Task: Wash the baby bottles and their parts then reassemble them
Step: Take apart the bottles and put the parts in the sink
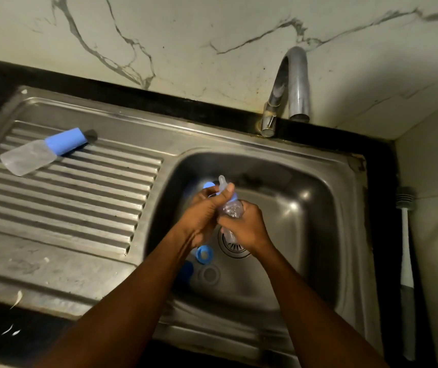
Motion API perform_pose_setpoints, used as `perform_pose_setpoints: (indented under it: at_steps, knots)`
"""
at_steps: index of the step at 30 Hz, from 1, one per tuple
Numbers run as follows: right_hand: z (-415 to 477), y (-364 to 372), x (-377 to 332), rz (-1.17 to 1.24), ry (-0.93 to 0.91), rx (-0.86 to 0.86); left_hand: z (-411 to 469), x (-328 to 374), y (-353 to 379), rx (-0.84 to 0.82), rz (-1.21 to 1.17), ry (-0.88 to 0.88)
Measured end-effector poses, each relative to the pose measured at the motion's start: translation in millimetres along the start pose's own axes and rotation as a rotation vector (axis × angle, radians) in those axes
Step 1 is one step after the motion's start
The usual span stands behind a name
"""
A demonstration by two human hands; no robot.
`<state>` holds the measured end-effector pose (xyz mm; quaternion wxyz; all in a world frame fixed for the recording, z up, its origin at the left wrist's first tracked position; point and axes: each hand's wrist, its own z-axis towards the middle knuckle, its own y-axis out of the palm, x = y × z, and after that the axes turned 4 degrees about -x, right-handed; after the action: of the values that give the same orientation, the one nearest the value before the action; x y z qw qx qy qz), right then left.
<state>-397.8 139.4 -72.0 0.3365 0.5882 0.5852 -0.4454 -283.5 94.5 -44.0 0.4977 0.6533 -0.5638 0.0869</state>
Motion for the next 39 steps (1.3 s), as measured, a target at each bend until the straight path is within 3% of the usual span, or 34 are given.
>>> perform_pose_setpoints:
  at_steps: [2,7,11,13,18,22,28,32,39]
  knots:
    - [-0.5,-5.1,-2.2,0.052,0.027,-0.01,2.4,3.1,-11.0,-0.087,-0.101,-0.012]
    - [-1.8,-12.8,3.4,-0.032,-0.026,-0.054,9.4,1.1,-11.4,-0.023,0.108,-0.019]
    - [-0.9,-14.9,12.2,-0.02,0.001,-0.046,12.4,0.4,-17.0,-0.117,-0.019,-0.085]
    - [0.3,-15.8,15.6,-0.061,-0.002,-0.058,12.7,1.1,-19.4,-0.18,0.071,-0.095]
    - [2.9,-19.4,25.9,-0.272,0.026,-0.085,19.6,-9.0,-13.1,0.128,0.407,0.073]
    - [5.0,-19.4,38.5,-0.418,0.006,-0.083,26.7,-17.6,-15.4,0.386,0.398,0.182]
    - [45.9,-19.7,69.8,-0.413,-0.152,0.176,26.4,-18.8,-37.7,0.373,0.396,0.115]
    - [90.4,-6.4,71.7,-0.258,-0.051,0.271,26.3,-30.5,-55.0,0.384,0.352,0.076]
    - [123.0,1.2,103.3,-0.207,0.035,0.308,28.3,-41.0,-64.6,0.343,0.246,0.03]
